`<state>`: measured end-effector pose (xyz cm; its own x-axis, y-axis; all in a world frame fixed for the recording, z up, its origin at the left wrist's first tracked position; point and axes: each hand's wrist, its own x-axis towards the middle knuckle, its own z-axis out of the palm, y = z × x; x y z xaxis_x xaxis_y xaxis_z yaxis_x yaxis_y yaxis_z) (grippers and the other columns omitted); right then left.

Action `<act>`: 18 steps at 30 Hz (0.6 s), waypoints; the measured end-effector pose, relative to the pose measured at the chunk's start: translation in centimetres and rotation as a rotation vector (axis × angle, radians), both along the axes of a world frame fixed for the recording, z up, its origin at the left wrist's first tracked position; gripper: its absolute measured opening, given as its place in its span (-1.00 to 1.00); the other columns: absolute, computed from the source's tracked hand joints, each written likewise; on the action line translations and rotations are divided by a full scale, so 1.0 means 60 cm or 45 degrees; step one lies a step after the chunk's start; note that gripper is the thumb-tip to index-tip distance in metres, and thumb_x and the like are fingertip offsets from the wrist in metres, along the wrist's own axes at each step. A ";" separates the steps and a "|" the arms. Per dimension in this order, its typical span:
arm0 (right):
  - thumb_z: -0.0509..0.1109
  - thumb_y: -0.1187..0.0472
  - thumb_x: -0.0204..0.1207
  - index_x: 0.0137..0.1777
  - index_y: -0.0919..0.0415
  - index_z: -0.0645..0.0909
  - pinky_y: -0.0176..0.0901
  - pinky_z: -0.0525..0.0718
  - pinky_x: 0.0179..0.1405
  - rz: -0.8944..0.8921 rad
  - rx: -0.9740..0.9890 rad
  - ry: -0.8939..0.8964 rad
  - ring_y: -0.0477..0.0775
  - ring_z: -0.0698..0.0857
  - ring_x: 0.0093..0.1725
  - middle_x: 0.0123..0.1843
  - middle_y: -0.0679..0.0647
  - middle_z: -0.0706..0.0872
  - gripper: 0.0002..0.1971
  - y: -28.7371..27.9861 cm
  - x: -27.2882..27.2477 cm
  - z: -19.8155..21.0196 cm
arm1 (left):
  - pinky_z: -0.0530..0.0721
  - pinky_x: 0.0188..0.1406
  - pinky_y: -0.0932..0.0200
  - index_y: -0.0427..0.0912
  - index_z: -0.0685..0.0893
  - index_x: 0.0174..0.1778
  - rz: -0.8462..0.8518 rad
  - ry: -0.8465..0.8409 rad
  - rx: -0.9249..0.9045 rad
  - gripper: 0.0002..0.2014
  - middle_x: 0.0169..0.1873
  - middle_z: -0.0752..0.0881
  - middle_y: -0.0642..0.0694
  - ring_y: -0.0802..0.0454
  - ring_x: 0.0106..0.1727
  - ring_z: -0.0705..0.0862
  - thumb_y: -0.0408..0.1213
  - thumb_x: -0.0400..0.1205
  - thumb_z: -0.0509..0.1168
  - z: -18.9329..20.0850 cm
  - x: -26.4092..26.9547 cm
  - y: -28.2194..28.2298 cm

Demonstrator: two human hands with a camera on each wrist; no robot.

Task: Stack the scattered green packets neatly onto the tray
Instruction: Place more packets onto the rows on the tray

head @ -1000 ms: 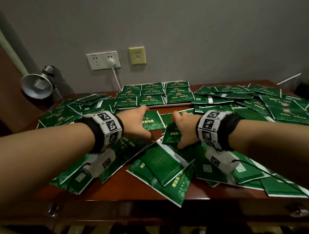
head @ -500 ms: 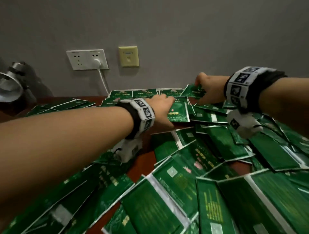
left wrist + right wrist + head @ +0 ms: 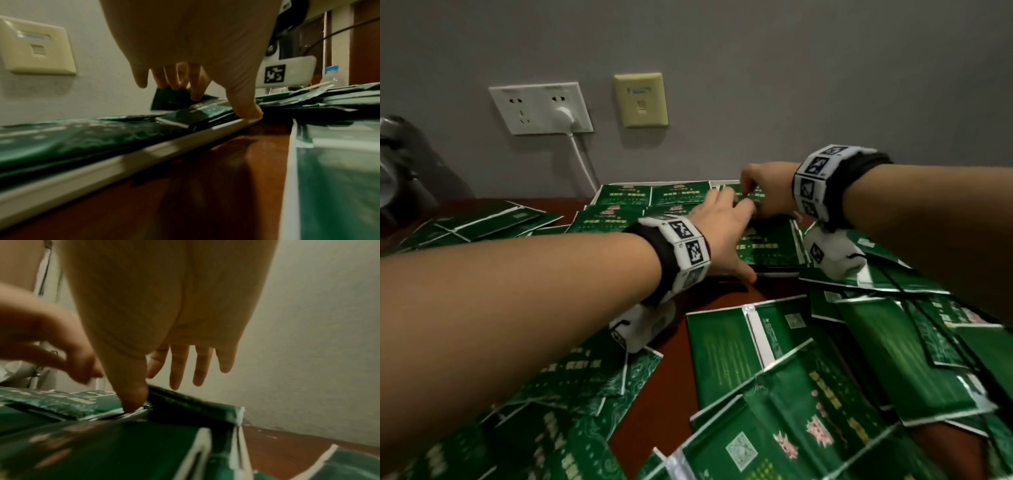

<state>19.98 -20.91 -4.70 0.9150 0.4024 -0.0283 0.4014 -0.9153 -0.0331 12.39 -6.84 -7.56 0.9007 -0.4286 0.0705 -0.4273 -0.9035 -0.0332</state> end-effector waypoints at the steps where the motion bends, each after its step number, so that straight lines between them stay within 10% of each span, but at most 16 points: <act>1: 0.57 0.09 0.38 0.28 0.16 0.52 -0.13 0.53 -0.06 0.028 -0.012 0.008 0.17 0.62 0.03 0.17 0.15 0.67 -0.50 0.010 0.000 -0.003 | 0.53 0.24 -0.09 -0.09 0.41 0.33 0.007 -0.032 -0.041 -0.12 0.25 0.41 -0.14 -0.13 0.28 0.36 0.29 0.21 0.57 0.004 -0.005 0.008; 11: 0.51 -0.03 0.45 0.24 0.05 0.58 -0.19 0.56 0.04 -0.016 -0.106 0.110 0.13 0.65 0.07 0.14 0.03 0.68 -0.61 -0.040 -0.169 0.039 | 0.56 0.18 -0.02 -0.08 0.55 0.11 0.009 0.154 0.019 -0.66 0.09 0.58 -0.16 -0.17 0.17 0.54 -0.02 0.51 0.41 0.044 -0.137 0.048; 18: 0.33 -0.41 0.41 0.16 0.19 0.64 -0.15 0.64 -0.07 -0.058 -0.368 0.234 0.18 0.71 0.01 0.06 0.13 0.75 -0.34 -0.044 -0.403 -0.014 | 0.59 -0.07 0.19 -0.09 0.53 0.27 0.120 0.555 -0.010 -0.37 0.13 0.65 -0.01 0.01 0.01 0.61 0.10 0.38 0.57 -0.005 -0.319 0.036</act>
<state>-4.21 -23.58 -5.55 0.9009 0.3127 -0.3012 0.3716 -0.9141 0.1625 -6.76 -4.69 -7.86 0.8819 -0.3445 -0.3218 -0.3159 -0.9386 0.1390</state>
